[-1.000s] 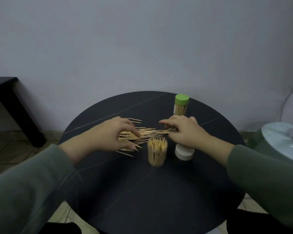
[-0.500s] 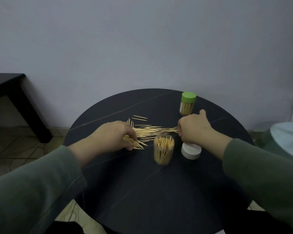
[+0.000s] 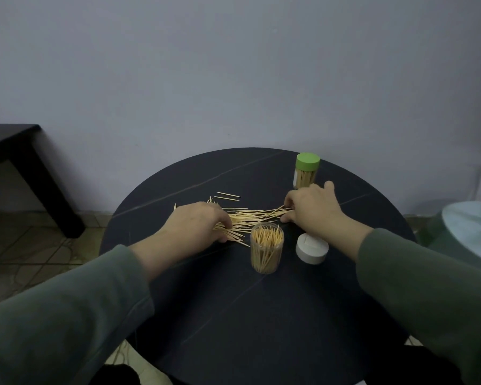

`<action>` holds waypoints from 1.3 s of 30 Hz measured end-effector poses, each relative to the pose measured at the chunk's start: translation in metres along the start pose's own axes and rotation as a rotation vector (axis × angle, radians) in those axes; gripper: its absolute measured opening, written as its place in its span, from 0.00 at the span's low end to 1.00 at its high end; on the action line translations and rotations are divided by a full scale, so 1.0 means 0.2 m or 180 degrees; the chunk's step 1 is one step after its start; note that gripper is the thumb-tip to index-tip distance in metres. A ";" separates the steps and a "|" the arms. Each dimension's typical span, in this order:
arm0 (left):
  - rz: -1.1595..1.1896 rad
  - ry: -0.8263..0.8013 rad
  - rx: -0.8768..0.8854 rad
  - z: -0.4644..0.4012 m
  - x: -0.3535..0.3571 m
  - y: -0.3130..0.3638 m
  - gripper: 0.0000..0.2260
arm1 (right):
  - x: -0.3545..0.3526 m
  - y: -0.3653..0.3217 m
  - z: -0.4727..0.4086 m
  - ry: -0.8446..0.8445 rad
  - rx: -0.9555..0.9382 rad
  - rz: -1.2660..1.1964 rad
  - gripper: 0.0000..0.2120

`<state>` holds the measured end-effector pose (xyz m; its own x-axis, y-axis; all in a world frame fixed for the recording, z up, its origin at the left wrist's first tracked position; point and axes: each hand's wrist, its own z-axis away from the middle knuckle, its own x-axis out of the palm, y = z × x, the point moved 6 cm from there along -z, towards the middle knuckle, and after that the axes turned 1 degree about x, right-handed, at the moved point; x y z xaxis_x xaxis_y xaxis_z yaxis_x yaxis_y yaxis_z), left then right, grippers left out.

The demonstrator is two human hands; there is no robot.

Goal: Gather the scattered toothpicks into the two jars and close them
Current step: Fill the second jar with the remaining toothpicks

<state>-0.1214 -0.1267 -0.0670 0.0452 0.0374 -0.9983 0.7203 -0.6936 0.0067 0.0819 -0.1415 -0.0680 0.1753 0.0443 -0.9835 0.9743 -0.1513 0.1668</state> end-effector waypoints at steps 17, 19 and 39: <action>-0.0026 -0.0043 0.0005 -0.03 0.04 0.00 0.15 | -0.01 -0.09 0.02 0.0097 -0.0666 -0.0559 0.08; -0.0012 -0.0048 -0.0048 -0.04 0.04 0.00 0.16 | 0.00 -0.12 0.01 0.0152 -0.0713 -0.0638 0.13; -0.0247 -0.0067 -0.0150 -0.08 0.06 0.04 0.13 | -0.03 -0.22 0.07 -0.0337 -0.0971 -0.0148 0.18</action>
<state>-0.1044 -0.1193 -0.0770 -0.0261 0.0743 -0.9969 0.7529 -0.6546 -0.0685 0.0364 -0.1497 -0.0694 0.1297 -0.0610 -0.9897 0.9812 0.1521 0.1192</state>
